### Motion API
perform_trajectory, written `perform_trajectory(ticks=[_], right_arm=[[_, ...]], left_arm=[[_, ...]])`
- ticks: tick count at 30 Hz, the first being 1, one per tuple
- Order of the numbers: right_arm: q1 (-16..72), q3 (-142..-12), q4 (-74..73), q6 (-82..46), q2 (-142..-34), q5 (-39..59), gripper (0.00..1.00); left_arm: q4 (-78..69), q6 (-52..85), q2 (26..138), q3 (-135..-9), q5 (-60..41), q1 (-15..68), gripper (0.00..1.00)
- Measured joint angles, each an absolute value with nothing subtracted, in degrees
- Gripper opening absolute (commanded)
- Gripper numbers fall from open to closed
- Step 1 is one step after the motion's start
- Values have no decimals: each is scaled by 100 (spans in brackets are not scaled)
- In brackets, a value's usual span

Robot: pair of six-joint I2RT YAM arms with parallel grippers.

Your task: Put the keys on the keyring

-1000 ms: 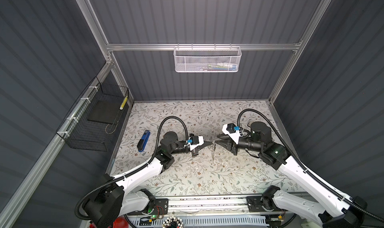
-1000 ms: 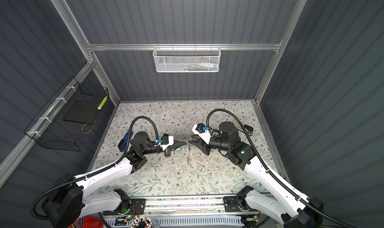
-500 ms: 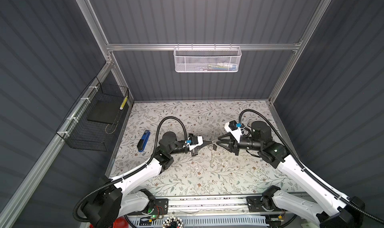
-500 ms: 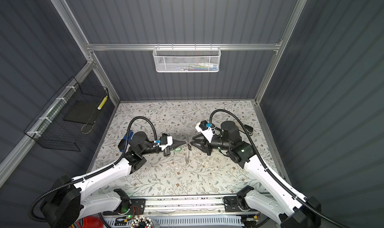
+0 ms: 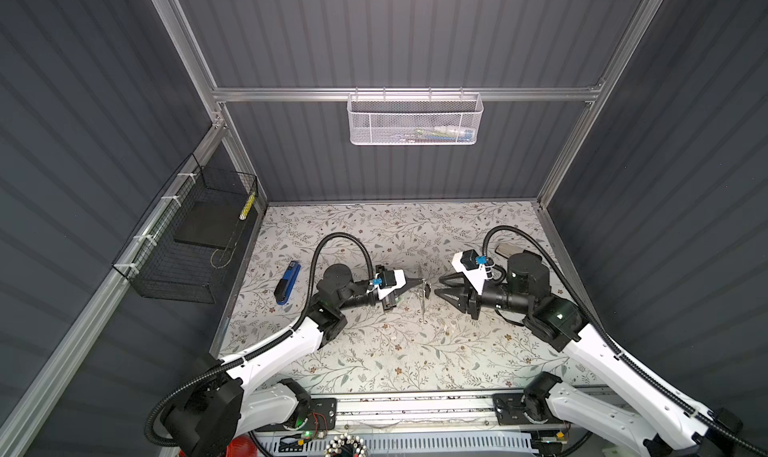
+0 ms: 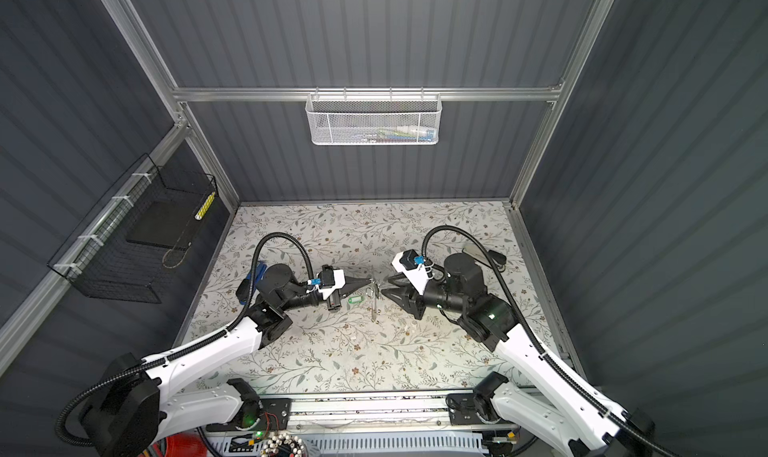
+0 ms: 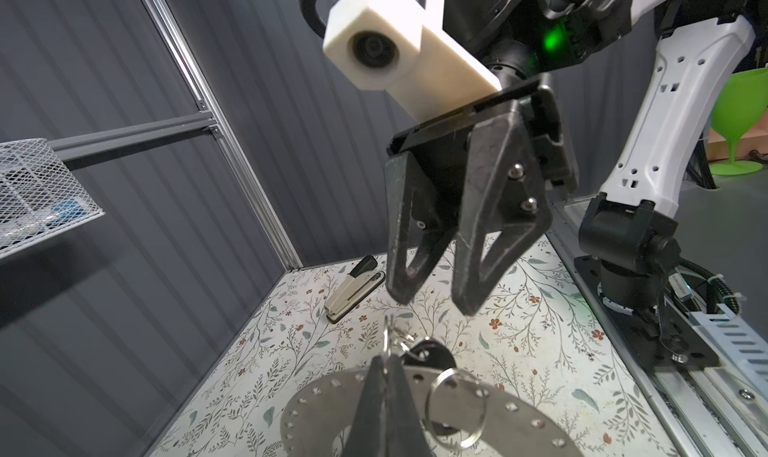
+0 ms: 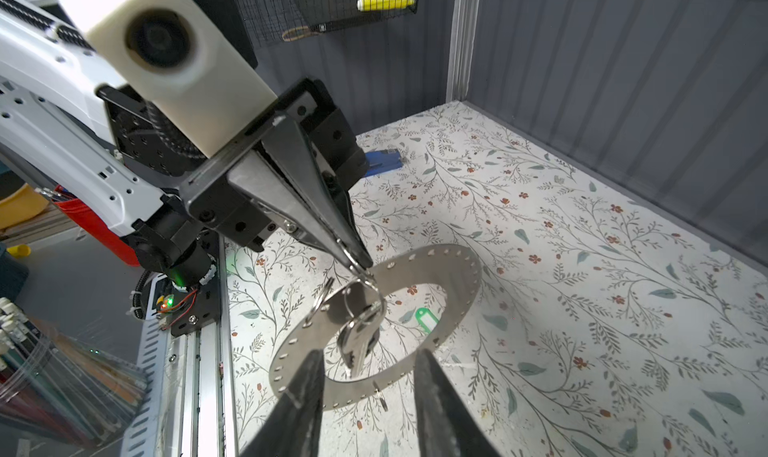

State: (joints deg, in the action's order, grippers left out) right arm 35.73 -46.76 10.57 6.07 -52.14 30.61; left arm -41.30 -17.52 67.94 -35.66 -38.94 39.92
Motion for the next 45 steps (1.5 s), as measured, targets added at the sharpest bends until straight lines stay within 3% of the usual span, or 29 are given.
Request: perform_trajectory(ticks=[12, 17, 31, 38, 45], right_arm=[[3907, -4775, 1205, 821, -5592, 2187, 42], [3918, -4886, 1184, 913, -5629, 2283, 46], [3948, -5028, 1072, 1033, -5815, 2311, 40], [3962, -5070, 878, 1011, -5857, 2311, 44], [4029, -5070, 775, 987, -5876, 2224, 32]], left_arm=[[-4139, -1643, 6794, -3568, -3828, 3992, 0], [-4276, -1516, 6794, -3568, -3734, 3992, 0], [-4488, -1214, 6814, -3568, -3658, 3992, 0], [-4480, -1146, 6816, -3568, -3616, 3992, 0], [-4460, -1063, 6816, -3581, -3553, 3992, 0]])
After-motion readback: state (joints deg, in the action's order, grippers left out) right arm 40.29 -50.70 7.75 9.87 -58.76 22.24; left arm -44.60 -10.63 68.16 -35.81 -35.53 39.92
